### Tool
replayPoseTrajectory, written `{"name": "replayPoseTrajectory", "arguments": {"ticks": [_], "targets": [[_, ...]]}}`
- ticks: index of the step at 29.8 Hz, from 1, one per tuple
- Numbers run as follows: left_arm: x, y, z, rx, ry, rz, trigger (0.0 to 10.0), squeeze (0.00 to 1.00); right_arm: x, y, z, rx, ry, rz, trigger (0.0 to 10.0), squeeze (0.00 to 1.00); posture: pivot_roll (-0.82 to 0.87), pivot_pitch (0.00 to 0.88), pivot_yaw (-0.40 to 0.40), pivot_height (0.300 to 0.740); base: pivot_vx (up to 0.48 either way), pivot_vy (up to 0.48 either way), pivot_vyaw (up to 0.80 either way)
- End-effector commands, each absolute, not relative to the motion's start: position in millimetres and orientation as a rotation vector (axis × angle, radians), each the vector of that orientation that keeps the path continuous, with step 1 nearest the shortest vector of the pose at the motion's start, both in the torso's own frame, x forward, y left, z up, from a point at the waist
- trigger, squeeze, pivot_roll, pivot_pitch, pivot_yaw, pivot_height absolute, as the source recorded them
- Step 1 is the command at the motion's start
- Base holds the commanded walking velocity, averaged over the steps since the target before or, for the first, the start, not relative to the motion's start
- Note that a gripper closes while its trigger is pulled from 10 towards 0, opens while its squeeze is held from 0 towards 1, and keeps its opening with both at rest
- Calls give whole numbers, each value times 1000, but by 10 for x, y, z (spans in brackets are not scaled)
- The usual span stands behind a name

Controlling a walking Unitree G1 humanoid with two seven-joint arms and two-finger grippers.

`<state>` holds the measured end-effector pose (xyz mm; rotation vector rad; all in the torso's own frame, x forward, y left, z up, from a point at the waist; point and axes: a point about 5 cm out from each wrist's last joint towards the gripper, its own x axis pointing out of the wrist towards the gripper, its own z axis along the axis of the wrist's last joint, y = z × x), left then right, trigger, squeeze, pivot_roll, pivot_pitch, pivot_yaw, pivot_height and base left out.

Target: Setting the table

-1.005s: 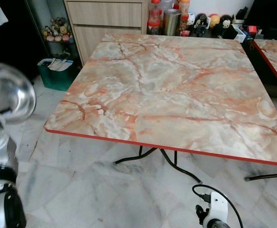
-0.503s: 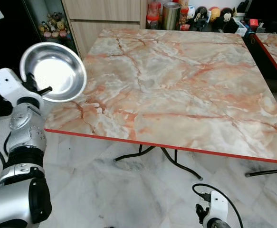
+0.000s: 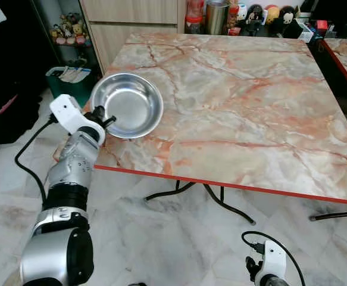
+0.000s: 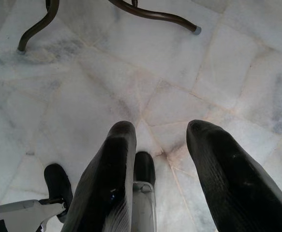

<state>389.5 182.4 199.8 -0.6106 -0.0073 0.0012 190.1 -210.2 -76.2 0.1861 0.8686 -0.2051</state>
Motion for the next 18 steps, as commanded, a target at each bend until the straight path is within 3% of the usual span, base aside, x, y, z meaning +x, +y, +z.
{"name": "replayPoseTrajectory", "arguments": {"ticks": [1, 15, 18], "targets": [[3881, 1758, 2121, -608, -32, -49, 10000, 0, 1873, -2097, -777, 197, 873, -216, 10000, 0, 82, 89, 27, 740, 0, 0, 0], [3863, 1921, 2172, -593, -56, -1, 10000, 0, 1890, -2097, -769, 207, 866, -226, 10000, 0, 83, 104, 28, 740, 0, 0, 0], [3856, 1932, 2168, -592, -54, 3, 10000, 0, 1892, -2100, -768, 210, 867, -227, 10000, 0, 82, 102, 25, 740, 0, 0, -721]]}}
